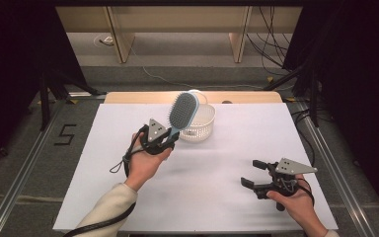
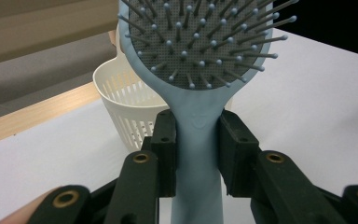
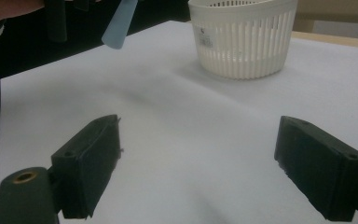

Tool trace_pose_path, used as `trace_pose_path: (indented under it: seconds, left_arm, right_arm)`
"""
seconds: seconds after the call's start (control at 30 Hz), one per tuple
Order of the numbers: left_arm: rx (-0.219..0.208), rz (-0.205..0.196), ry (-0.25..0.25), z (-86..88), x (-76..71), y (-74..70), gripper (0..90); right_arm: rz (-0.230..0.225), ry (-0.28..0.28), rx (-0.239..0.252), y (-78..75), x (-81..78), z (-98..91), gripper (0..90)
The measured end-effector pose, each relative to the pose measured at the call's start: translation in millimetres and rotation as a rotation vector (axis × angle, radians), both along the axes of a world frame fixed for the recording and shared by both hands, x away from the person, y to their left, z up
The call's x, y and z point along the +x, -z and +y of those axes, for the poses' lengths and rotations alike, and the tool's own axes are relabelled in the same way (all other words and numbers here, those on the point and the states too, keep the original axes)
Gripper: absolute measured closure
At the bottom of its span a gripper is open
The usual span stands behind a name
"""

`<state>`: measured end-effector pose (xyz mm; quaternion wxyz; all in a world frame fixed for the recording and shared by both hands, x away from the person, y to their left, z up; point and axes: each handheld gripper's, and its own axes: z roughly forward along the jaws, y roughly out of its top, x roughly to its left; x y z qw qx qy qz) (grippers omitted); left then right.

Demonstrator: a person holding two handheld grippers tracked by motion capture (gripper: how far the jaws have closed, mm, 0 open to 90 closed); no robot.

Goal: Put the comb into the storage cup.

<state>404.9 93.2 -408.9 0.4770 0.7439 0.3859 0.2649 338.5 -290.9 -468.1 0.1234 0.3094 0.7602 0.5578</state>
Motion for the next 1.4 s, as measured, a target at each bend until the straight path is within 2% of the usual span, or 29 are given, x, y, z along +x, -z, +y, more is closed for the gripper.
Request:
trace_pose_path:
  seconds: [0.93, 1.4]
  left_arm:
    - [-0.024, -0.024, -0.008, 3.9, 1.6, -5.6, 69.6]
    - [-0.009, -0.044, -0.015, 4.1, 1.3, -8.7, 69.6]
  right_arm:
    - [0.002, 0.000, -0.001, 0.4, 0.3, 0.3, 15.3]
    - [0.001, 0.003, 0.000, 0.1, 0.3, 0.1, 15.3]
